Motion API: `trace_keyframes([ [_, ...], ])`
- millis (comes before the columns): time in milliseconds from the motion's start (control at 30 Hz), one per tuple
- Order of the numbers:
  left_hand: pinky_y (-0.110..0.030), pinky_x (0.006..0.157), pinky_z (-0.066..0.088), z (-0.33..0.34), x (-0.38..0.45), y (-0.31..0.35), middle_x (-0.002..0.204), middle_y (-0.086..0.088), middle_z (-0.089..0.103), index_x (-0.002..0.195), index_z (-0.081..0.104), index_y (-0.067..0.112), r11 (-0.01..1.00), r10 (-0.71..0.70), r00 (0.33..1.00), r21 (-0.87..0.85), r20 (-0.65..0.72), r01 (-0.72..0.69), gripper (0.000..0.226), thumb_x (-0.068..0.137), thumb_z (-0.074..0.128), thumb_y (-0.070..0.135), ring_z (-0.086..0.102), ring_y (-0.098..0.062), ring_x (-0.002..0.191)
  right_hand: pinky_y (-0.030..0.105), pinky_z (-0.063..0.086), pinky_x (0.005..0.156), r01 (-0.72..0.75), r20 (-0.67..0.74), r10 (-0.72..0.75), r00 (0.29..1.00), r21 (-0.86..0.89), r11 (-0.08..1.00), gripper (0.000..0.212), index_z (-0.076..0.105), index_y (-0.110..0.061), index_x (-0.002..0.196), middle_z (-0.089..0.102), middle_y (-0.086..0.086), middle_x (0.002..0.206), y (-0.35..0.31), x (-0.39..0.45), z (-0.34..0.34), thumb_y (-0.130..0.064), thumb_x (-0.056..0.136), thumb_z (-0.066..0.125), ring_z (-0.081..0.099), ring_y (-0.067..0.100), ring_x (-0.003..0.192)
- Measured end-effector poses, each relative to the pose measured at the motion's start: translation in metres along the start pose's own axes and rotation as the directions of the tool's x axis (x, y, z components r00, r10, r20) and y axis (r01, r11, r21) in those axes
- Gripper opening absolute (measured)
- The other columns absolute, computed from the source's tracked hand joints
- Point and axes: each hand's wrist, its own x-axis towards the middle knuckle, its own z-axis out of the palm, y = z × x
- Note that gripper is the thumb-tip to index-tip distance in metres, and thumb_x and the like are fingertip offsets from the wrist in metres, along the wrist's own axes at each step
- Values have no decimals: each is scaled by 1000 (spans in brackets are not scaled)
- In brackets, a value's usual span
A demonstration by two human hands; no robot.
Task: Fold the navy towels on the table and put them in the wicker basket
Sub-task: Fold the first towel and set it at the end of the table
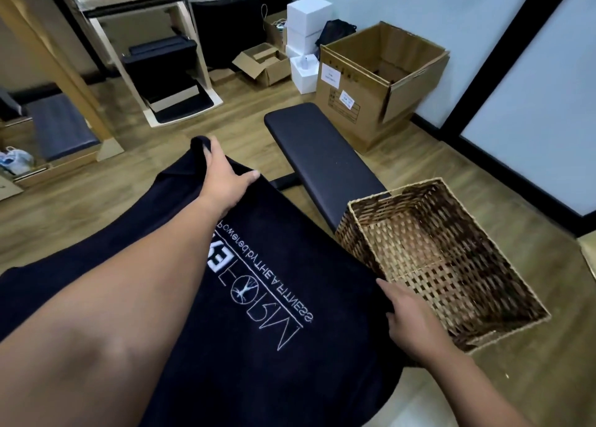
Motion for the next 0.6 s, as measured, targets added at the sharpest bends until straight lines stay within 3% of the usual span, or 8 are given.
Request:
trace_keyframes([
  [100,-42,123,19,10,-3,-12,168,-3,-14,157,-7,48,995,10,954,95,299,-41,125,81,81,1,5,-26,155,38,40,106,-82,63,100,993,-241,967,65,38,-26,150,37,-2,151,-7,2,3,-10,89,52,43,25,131],
  [133,-40,122,22,13,-8,-19,168,-5,-10,157,-3,47,978,-9,922,197,387,-73,122,81,81,2,8,-28,155,45,36,108,-115,81,149,986,-325,939,60,40,-28,146,27,0,156,-15,1,3,-14,89,51,35,29,136],
  [200,-32,120,25,18,-22,-32,168,-10,13,161,16,31,901,-59,898,411,435,-140,101,85,80,12,20,-26,153,53,30,110,-117,104,170,980,-394,912,55,43,-31,140,17,7,159,-33,0,5,-18,87,52,22,35,141],
  [267,-30,115,33,18,-41,-45,155,-7,43,152,42,16,850,-83,912,507,403,-147,72,88,76,19,41,-25,142,54,35,105,10,89,27,996,-385,923,53,49,-30,138,28,9,154,-50,1,11,-23,87,56,30,36,137],
  [333,-30,110,38,14,-63,-63,142,-5,57,141,54,13,816,-103,914,559,391,-148,56,89,73,20,51,-24,132,54,39,101,195,121,-163,979,-335,922,53,49,-29,142,34,7,151,-68,3,20,-30,89,58,38,35,134],
  [367,-31,109,40,11,-73,-72,138,-3,58,137,58,14,792,-109,911,588,397,-161,52,88,73,20,51,-24,130,55,36,105,267,186,-217,958,-308,913,57,40,-31,148,27,6,156,-77,5,25,-35,94,55,32,35,139],
  [467,-49,108,42,-4,-106,-101,141,1,46,132,57,20,702,-173,911,695,375,-153,47,87,68,29,41,-24,139,60,23,114,294,327,-205,922,-252,922,68,13,-41,155,-1,3,166,-101,10,38,-54,98,47,5,38,150],
  [600,-70,114,17,-30,-172,-137,169,3,1,158,22,33,629,-310,903,777,298,-40,72,97,55,49,-1,-20,156,71,18,111,159,338,-53,940,-296,942,95,-4,-37,158,-19,5,166,-121,19,49,-71,88,50,-6,46,149],
])
